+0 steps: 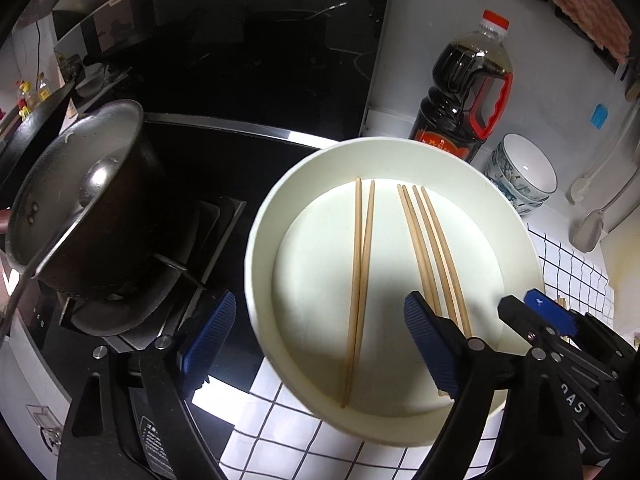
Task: Organize utensils
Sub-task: 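Open the left tool over the bowl while the right tool releases its chopstick, then move both open tools back over the remaining chopsticks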
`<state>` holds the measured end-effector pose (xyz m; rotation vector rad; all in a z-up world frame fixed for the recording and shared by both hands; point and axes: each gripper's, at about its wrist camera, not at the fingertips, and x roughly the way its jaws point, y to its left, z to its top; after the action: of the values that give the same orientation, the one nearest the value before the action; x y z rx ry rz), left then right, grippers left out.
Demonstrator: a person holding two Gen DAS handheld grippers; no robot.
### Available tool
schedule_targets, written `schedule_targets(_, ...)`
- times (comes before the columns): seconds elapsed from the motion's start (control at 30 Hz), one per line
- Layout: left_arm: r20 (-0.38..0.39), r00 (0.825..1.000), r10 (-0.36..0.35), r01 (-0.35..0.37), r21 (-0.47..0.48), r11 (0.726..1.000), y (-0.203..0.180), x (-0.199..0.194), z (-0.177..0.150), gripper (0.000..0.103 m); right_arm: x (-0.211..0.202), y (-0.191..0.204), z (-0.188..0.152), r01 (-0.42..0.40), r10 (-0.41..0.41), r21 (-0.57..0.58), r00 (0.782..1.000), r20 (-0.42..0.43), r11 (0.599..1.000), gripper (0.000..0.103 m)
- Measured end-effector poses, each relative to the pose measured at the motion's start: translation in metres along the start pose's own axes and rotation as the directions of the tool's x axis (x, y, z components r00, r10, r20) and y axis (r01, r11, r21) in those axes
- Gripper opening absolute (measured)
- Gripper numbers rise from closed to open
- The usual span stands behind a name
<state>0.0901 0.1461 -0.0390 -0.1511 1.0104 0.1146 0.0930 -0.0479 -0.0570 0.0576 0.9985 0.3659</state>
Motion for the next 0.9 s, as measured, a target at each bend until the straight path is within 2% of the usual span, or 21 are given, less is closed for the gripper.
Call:
schedule_targets(0.1,0.009,1.000,0.001,-0.001,0.001,1.000,0.003,-0.008,-0.001,0.088,-0.008,0.001,-0.004,0.007,-0.007,0.007,1.000,0.008,1.000,0.043)
schedule_targets(0.23,0.021,1.000,0.000,0.000,0.012,1.000,0.006,-0.017,-0.002,0.090,-0.019,0.002,-0.009,0.019,-0.019,0.027,0.999,0.029,0.999,0.050)
schedule_targets(0.5,0.043,0.999,-0.016,0.014,0.054,0.998,0.005,-0.033,-0.012,0.091,-0.043,0.004,-0.027,0.051,-0.054,0.057,0.996,0.065,0.997,0.053)
schedule_targets(0.9,0.063,0.995,-0.077,0.067,0.146,0.987,-0.045,-0.056,-0.037,0.094,-0.082,-0.020,-0.056,0.108,-0.117,0.093,0.989,0.092,0.990,0.058)
